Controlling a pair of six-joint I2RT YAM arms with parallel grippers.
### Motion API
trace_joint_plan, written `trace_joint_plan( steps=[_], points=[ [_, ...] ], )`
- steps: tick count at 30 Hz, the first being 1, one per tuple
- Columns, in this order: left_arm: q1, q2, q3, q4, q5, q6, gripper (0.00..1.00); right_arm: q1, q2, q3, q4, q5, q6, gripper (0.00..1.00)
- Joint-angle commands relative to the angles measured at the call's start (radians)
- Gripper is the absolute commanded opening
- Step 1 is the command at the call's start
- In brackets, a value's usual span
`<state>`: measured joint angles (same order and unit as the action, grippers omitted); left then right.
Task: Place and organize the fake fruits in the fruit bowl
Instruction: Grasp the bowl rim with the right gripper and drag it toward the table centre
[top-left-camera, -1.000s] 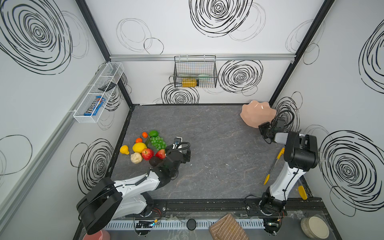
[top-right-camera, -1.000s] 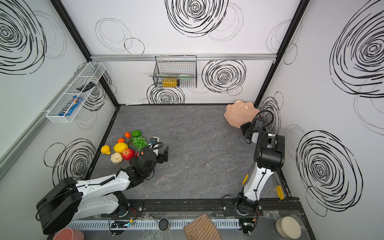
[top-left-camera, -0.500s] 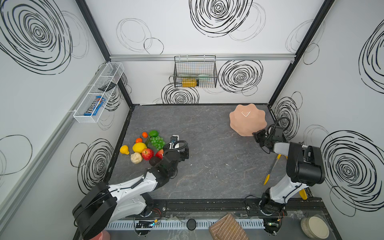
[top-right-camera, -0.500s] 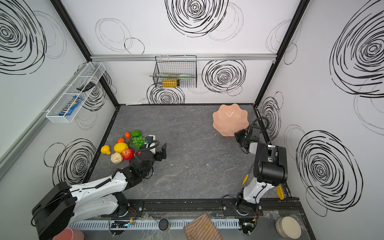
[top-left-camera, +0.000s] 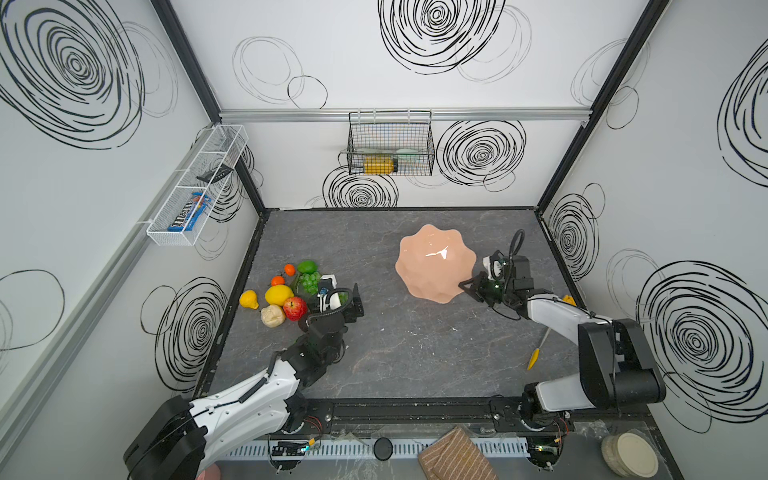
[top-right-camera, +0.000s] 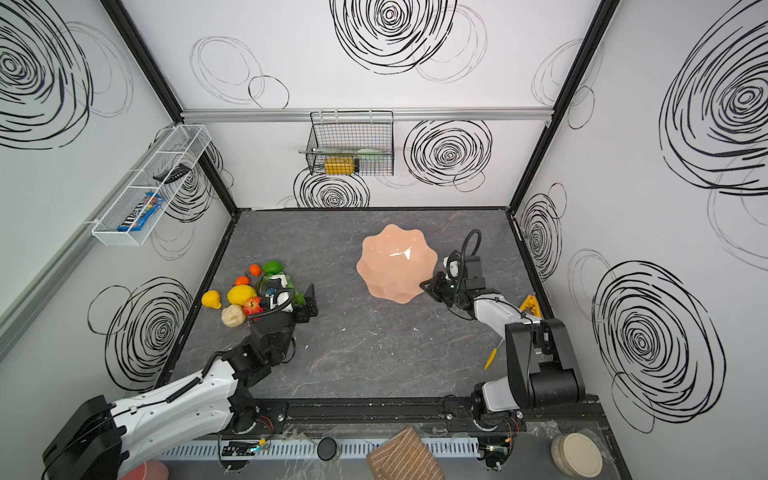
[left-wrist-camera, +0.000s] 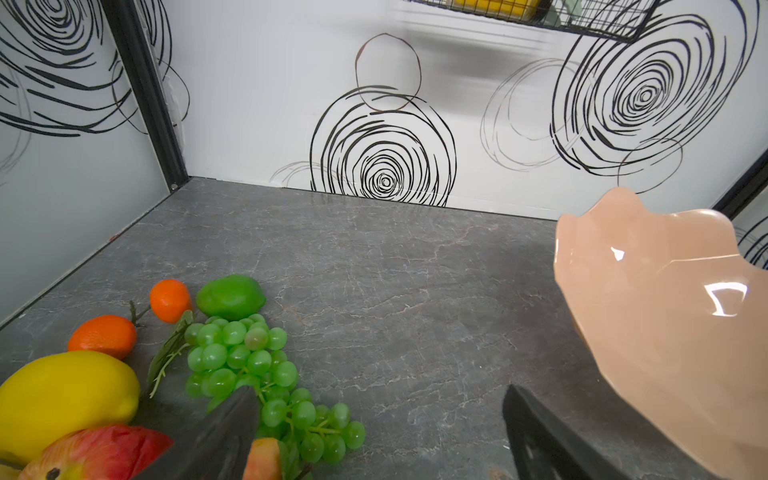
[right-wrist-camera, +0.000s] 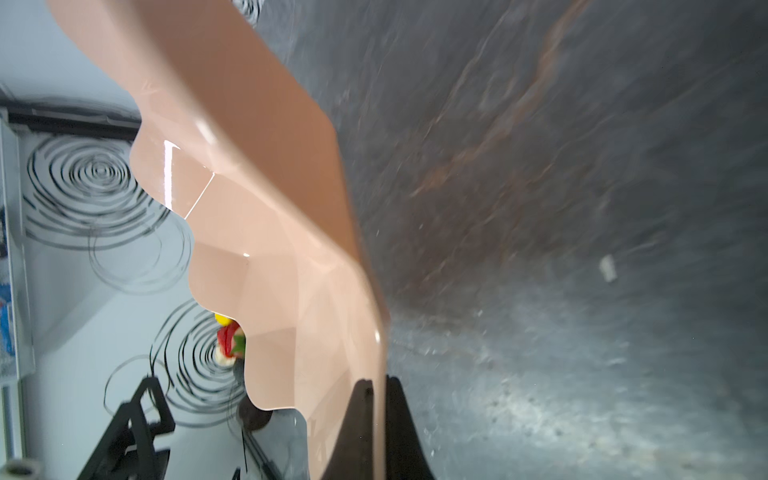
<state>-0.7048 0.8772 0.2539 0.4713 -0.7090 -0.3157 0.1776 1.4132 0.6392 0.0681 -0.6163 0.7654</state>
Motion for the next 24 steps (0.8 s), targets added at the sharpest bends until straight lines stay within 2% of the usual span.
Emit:
trace_joint_plan(
  steps=[1, 8, 14, 20, 24],
  points=[
    [0.005, -0.015, -0.010, 0.038, -0.037, -0.021, 0.96, 0.071, -0.047, -0.023, -0.082, -0.040, -0.037, 0.02],
    [0.010, -0.008, -0.016, 0.047, -0.032, -0.022, 0.96, 0.210, -0.037, -0.031, -0.124, -0.054, -0.046, 0.02],
    [0.020, 0.010, -0.012, 0.047, -0.018, -0.026, 0.96, 0.254, -0.010, -0.005, -0.193, -0.032, -0.097, 0.04],
    [0.030, 0.016, -0.011, 0.047, -0.002, -0.033, 0.96, 0.260, 0.019, -0.009, -0.171, -0.013, -0.096, 0.14],
    [0.039, 0.024, -0.009, 0.044, 0.014, -0.037, 0.96, 0.260, 0.016, -0.008, -0.147, 0.006, -0.081, 0.29]
  ],
)
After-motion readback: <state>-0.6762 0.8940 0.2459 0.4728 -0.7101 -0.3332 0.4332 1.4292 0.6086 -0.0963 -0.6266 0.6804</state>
